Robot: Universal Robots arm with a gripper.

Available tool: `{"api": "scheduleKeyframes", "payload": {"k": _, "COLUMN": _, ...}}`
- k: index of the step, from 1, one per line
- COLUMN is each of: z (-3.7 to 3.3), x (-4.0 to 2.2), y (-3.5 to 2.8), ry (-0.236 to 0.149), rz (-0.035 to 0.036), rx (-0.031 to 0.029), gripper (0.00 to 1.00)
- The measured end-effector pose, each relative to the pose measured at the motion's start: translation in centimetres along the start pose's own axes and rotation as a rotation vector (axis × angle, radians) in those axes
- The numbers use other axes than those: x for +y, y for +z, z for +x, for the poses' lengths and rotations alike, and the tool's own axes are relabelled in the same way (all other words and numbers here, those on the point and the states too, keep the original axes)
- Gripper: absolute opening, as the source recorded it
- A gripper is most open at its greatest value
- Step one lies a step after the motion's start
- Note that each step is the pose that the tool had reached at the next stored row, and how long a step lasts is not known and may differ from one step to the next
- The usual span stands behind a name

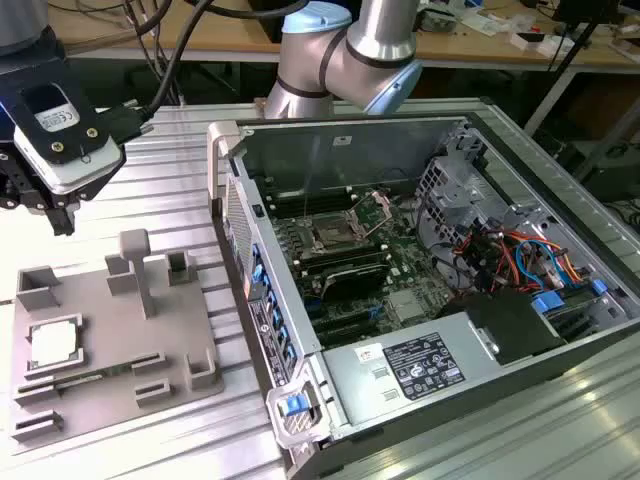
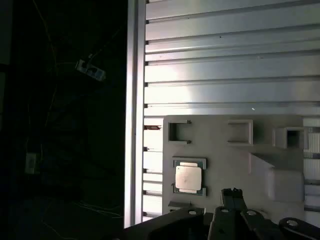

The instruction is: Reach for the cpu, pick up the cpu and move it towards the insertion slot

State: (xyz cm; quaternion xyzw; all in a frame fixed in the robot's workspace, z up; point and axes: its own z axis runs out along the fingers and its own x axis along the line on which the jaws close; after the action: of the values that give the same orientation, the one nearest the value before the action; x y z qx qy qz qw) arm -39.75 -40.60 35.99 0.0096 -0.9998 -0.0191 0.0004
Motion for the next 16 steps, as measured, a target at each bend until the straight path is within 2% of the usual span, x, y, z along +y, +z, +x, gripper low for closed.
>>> {"api": "scheduleKeyframes", "payload": {"k": 6, "z": 0.06, "x": 0.0, "y": 0.0, "ry": 0.0, "rz": 0.0, "rx": 0.0, "gripper": 0.11}}
{"api": "scheduleKeyframes", "payload": {"k": 16, "z": 0.56, "x": 0.01, "y": 0.04, "ry": 0.0, "rz": 0.0, "rx": 0.0008, "gripper": 0.11}}
